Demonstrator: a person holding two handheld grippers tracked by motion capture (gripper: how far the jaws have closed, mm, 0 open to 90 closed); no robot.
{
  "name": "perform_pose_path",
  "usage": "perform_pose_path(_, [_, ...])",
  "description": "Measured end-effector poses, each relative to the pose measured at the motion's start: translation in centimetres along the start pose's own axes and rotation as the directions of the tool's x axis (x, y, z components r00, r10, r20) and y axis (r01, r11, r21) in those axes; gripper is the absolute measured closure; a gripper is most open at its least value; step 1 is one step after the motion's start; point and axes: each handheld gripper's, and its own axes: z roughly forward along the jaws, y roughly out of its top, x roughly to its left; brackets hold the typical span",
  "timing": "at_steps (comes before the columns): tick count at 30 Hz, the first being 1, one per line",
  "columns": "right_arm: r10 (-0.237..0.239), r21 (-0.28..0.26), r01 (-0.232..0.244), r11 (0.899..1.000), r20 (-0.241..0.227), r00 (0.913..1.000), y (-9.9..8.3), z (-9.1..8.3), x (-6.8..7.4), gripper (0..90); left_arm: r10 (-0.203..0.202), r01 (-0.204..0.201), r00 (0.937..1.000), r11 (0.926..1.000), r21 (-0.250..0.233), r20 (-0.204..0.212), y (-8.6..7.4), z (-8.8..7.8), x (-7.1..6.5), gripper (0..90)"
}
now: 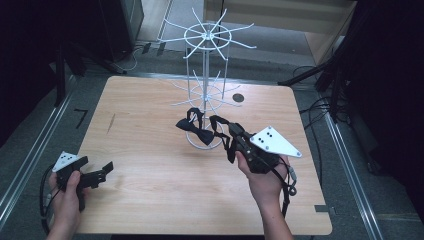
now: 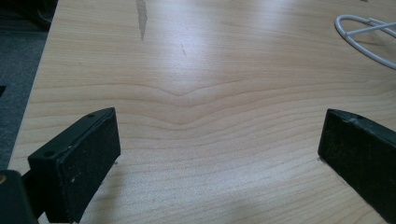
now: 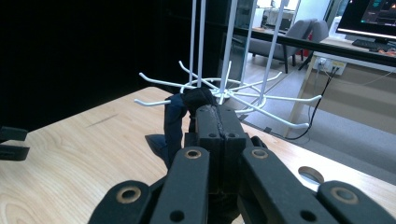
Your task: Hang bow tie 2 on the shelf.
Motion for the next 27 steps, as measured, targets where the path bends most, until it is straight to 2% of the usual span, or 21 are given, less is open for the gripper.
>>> perform_pose_path(5, [0.017,0.006,-0.017,1.000,0.006,0.9998,-0.2,0.9,-0.6,90.0,0.000,0.000,1.0000,1.0000,0.001,0.001,0.0,0.0,0.0,0.0])
perform_pose_path(15, [0.054,0.068,-0.057,0.996,0.038,0.9978,-2.0,3.4,-1.7,90.0,0.000,0.000,1.0000,1.0000,0.000,0.002,0.0,0.0,0.0,0.0])
perform_pose_path(22, [0.095,0.088,-0.099,0.991,0.048,0.9943,-3.1,4.5,-2.3,90.0,0.001,-0.001,1.0000,1.0000,-0.001,0.003,0.0,0.0,0.0,0.0])
perform_pose_path(27, [0.106,0.096,-0.110,0.989,0.046,0.9933,-3.4,5.1,-2.4,90.0,0.001,-0.001,1.0000,1.0000,0.000,0.003,0.0,0.0,0.0,0.0])
